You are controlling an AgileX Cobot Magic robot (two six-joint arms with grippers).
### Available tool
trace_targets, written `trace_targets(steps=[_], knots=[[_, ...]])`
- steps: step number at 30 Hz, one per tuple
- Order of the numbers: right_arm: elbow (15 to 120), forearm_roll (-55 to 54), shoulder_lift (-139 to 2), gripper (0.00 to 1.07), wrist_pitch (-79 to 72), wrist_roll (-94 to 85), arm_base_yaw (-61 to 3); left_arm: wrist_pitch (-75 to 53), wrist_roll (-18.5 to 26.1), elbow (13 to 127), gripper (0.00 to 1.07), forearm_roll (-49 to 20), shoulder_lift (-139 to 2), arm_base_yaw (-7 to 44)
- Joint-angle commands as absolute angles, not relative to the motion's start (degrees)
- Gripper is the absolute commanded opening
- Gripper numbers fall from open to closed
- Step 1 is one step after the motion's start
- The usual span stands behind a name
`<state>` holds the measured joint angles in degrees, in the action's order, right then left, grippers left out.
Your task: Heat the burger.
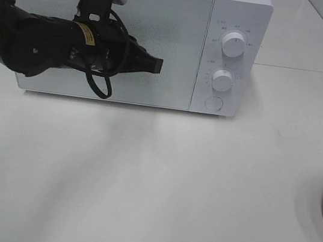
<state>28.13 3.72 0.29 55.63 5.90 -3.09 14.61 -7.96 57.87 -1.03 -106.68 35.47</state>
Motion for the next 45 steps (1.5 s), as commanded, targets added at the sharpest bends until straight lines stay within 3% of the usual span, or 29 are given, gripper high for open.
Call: trace_targets(steps=[1,2,4,5,6,7,8,17,27,30,32,33,34,35,37,39,40,45], knots=[[28.0,3.7,1.8,0.76,55.2,5.3,-2.9,5.4,-8.0,58.4,0.32,-1.0,-104.3,36.6],[28.0,3.7,1.8,0.76,55.2,5.3,-2.9,5.4,-8.0,58.4,0.32,-1.0,-104.3,36.6],[28.0,3.7,1.8,0.76,55.2,5.3,-2.9,-4.1,-8.0,58.4,0.83,-1.0,-102.0,37.2],[28.0,3.7,1.8,0.76,55.2,5.3,-2.9,-4.1,-8.0,58.4,0.83,-1.0,-102.0,37.2],[28.0,3.7,1.8,0.76,55.2,5.3,-2.9,-6.9,-8.0,58.4,0.93,-1.0,-101.4,37.2],[28.0,3.7,1.8,0.76,55.2,5.3,-2.9,-6.9,-8.0,58.4,0.93,-1.0,-101.4,37.2],[28.0,3.7,1.8,0.76,55.2,5.3,-2.9,-11.9,-8.0,58.4,1.02,-1.1,-100.3,37.2],[28.0,3.7,1.8,0.76,55.2,5.3,-2.9,-35.9,-8.0,58.4,1.0,-1.1,-92.8,37.2],[28.0,3.7,1.8,0.76,55.2,5.3,-2.9,-52.3,-8.2,58.4,1.0,-1.0,-86.4,35.0],[28.0,3.7,1.8,0.76,55.2,5.3,-2.9,-55.5,-8.1,58.4,1.0,-1.1,-84.6,30.5],[28.0,3.7,1.8,0.76,55.2,5.3,-2.9,-58.2,-7.9,58.4,1.0,-1.1,-82.8,24.9],[28.0,3.7,1.8,0.76,55.2,5.3,-2.9,-58.2,-7.9,58.4,1.0,-1.1,-82.8,24.9],[28.0,3.7,1.8,0.76,55.2,5.3,-2.9,-60.0,-7.4,58.4,1.0,-1.4,-81.7,21.1],[28.0,3.7,1.8,0.76,55.2,5.3,-2.9,-60.0,-7.4,58.4,1.0,-1.4,-81.7,21.1],[28.0,3.7,1.8,0.76,55.2,5.3,-2.9,-61.9,-5.3,57.4,1.0,-1.7,-79.4,15.2],[28.0,3.7,1.8,0.76,55.2,5.3,-2.9,-62.6,-4.6,56.7,1.0,-1.8,-78.5,13.1],[28.0,3.7,1.8,0.76,55.2,5.3,-2.9,-63.5,-3.1,55.1,1.0,-2.2,-76.6,9.2],[28.0,3.7,1.8,0.76,55.2,5.3,-2.9,-64.0,-1.5,49.2,1.0,-6.9,-69.3,2.0]])
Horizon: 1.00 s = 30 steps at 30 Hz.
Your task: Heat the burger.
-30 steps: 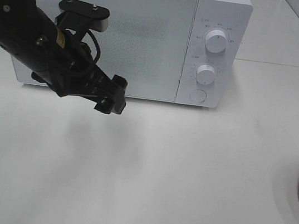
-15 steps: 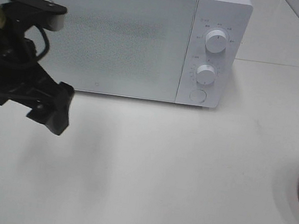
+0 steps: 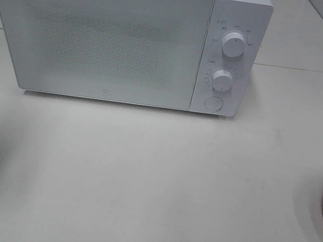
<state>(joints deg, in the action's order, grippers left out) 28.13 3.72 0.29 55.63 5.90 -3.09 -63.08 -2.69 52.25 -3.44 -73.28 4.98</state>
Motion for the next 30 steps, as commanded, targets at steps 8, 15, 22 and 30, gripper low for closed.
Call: trace_targets(steps=[8,15,22,30], knots=[[28.0,3.7,1.8,0.76,55.2,5.3,-2.9,-67.8,-1.3,39.6,1.0,-5.5,-54.1,-0.1],[28.0,3.7,1.8,0.76,55.2,5.3,-2.9,-67.2,1.9,31.7,1.0,-5.5,-36.8,-0.1],[28.0,3.7,1.8,0.76,55.2,5.4,-2.9,-64.8,2.6,31.5,1.0,-5.6,-22.3,-0.1],[28.0,3.7,1.8,0.76,55.2,5.4,-2.9,-61.2,2.5,29.5,1.0,-4.6,-9.1,-0.1]])
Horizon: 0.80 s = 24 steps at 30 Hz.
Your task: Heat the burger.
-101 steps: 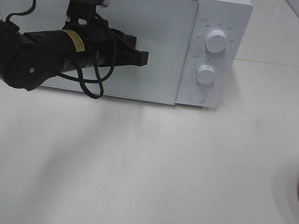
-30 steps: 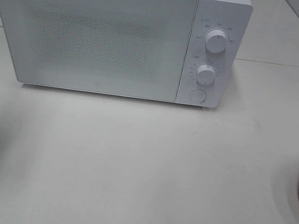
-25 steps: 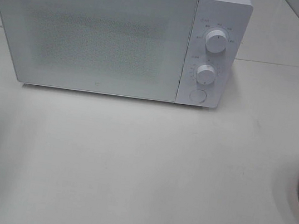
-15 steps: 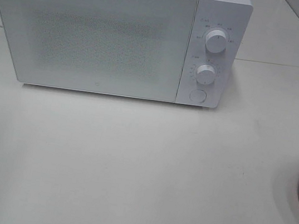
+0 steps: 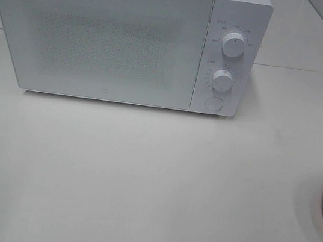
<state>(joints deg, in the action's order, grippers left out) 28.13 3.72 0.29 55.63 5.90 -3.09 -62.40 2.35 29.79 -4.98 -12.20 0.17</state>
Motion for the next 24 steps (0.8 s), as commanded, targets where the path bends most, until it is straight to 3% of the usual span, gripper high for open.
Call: trace_targets(steps=[1,10,13,24], knots=[[28.0,3.7,1.8,0.76,55.2,5.4,-2.9,-61.2,2.5,29.5,1.0,-4.7,-7.0,-0.1],[28.0,3.7,1.8,0.76,55.2,5.4,-2.9,-61.2,2.3,29.5,1.0,-6.0,1.9,-1.2],[28.0,3.7,1.8,0.76,55.2,5.4,-2.9,-61.2,2.3,29.5,1.0,-6.1,1.7,-3.7],[28.0,3.7,1.8,0.76,55.2,5.4,-2.9,-61.2,2.3,29.5,1.0,-6.0,1.7,-3.8]])
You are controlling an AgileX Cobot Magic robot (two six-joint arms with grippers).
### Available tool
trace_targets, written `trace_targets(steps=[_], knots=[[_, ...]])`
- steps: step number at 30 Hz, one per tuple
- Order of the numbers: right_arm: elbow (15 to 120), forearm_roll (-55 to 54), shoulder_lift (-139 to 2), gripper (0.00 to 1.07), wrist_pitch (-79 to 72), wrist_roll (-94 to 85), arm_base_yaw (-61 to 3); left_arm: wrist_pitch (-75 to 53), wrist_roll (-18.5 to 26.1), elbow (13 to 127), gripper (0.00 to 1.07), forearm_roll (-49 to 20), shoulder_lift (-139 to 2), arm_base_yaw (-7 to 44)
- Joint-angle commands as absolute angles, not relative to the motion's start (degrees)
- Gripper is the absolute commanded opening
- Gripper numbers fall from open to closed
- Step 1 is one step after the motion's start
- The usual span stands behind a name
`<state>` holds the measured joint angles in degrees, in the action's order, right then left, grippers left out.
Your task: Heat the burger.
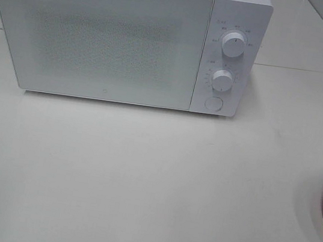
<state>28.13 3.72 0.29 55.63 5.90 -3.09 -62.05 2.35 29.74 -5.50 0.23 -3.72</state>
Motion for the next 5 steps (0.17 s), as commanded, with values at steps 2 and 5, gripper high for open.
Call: trace_targets(steps=[2,5], knots=[[28.0,3.7,1.8,0.76,55.2,5.4,-2.9,-61.2,2.4,29.5,1.0,-6.0,1.7,-3.8],[28.0,3.7,1.8,0.76,55.2,5.4,-2.9,-61.2,2.4,29.5,1.0,-6.0,1.7,-3.8]])
